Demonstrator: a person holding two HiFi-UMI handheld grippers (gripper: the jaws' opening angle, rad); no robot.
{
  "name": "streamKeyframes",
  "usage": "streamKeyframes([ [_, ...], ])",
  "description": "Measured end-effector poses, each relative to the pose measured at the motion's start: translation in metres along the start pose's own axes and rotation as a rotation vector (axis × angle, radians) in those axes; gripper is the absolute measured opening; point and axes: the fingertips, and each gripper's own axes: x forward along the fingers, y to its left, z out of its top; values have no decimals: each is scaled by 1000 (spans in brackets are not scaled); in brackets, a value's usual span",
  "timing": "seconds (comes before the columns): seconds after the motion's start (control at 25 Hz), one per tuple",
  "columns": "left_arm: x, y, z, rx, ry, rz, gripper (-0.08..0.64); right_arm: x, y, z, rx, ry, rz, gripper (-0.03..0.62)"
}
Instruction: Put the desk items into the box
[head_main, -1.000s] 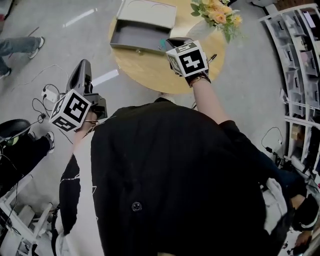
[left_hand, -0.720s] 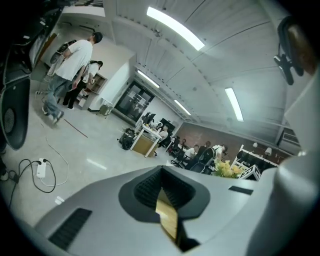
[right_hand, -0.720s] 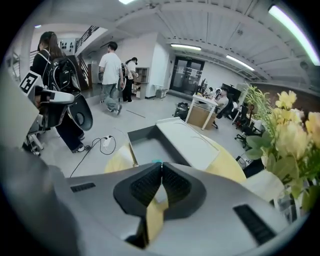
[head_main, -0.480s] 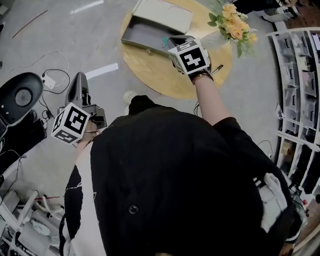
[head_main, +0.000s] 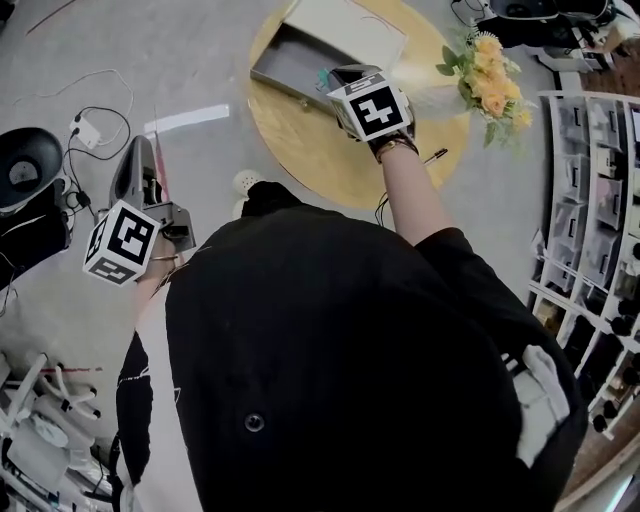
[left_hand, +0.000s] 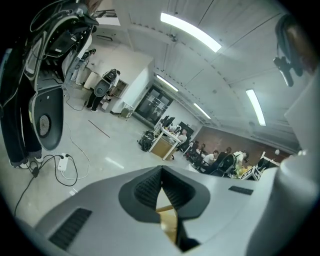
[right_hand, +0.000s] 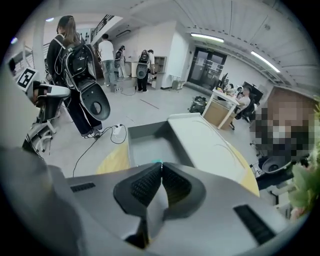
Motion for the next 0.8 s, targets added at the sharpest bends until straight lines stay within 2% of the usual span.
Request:
streamKeyframes([
  [0.4,1,8,10,-3,-6,52,9,33,-2,-4,-1,54,36,14],
  [0.8,16,6,7,1,20,46,9,49,3,-3,9,77,74,14],
])
